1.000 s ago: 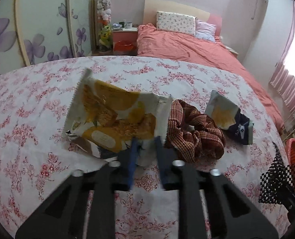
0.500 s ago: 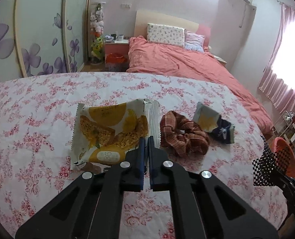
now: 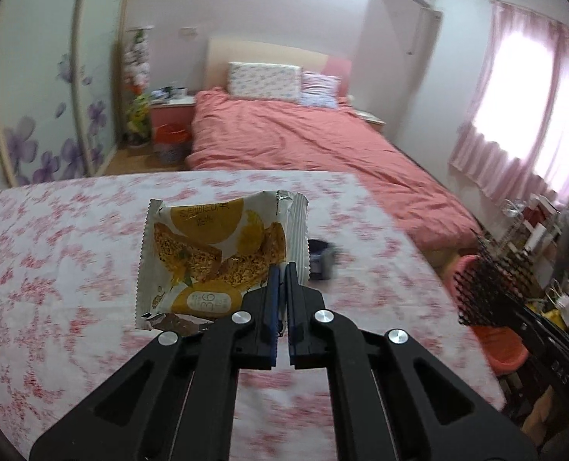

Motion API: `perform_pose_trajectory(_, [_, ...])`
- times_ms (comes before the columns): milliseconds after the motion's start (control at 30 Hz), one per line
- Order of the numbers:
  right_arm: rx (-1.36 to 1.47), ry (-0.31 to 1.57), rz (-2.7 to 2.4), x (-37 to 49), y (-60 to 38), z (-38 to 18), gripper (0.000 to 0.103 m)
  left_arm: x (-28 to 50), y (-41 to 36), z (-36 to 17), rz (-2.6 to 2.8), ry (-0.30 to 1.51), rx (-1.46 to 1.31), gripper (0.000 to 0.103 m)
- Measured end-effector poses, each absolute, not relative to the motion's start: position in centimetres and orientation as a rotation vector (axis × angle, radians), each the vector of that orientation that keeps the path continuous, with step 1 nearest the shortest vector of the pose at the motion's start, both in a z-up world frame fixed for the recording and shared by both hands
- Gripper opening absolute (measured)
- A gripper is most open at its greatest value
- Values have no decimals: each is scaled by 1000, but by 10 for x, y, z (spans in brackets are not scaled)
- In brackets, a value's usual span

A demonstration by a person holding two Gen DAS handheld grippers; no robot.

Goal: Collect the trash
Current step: 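Carry net and wrapper over the orange basket and open both tools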

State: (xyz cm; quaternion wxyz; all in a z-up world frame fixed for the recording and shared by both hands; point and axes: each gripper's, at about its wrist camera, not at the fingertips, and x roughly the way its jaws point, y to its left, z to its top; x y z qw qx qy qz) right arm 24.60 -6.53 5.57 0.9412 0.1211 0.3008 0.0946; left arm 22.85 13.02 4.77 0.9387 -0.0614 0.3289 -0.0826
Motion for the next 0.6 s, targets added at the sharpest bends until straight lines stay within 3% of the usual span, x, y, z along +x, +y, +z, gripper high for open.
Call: perform_pose_trajectory(600, [354, 479, -67, 197, -222, 77, 11, 210, -59, 60, -572, 643, -18, 3])
